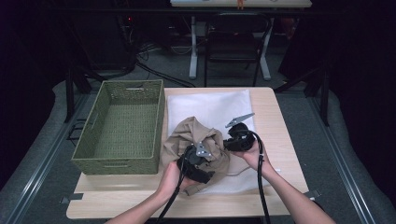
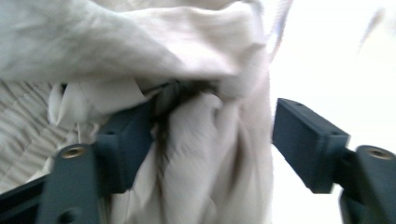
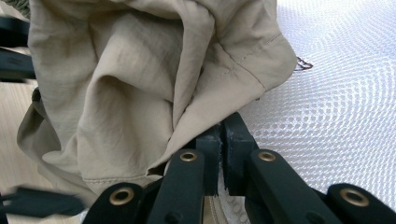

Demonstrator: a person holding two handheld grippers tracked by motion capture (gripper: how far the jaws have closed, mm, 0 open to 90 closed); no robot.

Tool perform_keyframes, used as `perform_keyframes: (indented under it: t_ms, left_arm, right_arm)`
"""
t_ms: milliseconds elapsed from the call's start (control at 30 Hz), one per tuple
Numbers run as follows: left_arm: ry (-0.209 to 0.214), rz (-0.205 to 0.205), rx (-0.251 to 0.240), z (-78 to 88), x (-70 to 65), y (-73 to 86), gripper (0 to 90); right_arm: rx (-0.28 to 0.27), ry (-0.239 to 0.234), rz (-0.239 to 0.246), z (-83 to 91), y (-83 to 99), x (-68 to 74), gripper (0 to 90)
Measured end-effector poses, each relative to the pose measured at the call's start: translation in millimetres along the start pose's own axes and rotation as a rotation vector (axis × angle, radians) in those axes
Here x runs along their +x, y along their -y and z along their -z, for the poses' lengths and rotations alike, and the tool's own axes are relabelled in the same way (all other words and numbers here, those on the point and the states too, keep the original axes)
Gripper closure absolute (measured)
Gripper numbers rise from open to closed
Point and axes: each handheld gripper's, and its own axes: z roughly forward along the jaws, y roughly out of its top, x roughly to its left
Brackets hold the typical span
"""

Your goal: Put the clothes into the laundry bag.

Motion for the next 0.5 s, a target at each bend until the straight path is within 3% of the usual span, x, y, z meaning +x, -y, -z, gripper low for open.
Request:
perform_keyframes:
  t_ms: [100, 200, 267, 333, 367, 500]
  left_arm:
    - [-0.009, -0.036, 0.037, -8.2, -3.6, 4.0, 30.4]
    - [0.005, -0.023, 0.086, -28.7, 2.8, 8.1, 39.9]
    - [-0.009, -0.029, 0.079, -37.6, 6.4, 10.3, 52.8]
    - [0.015, -0.023, 0.069, -39.9, 9.5, 10.5, 63.7]
    - [0.005, -0.022, 0.063, -39.9, 8.6, 10.4, 68.1]
    - [-0.029, -0.012, 0.035, -35.7, 4.1, 6.2, 73.4]
  right_arm:
    - [0.002, -0.001, 0.003, -0.3, -0.4, 0.2, 87.3]
    - [0.008, -0.003, 0.005, -0.7, -0.9, 1.3, 87.3]
    - [0.011, -0.005, 0.003, -1.2, -0.8, 2.2, 87.4]
    - [0.014, -0.008, 0.001, -1.5, -0.8, 2.6, 87.5]
    - [0.012, -0.008, 0.003, -1.3, -0.8, 2.2, 87.5]
    - [-0.008, -0.025, -0.004, 2.1, -2.1, 3.6, 87.7]
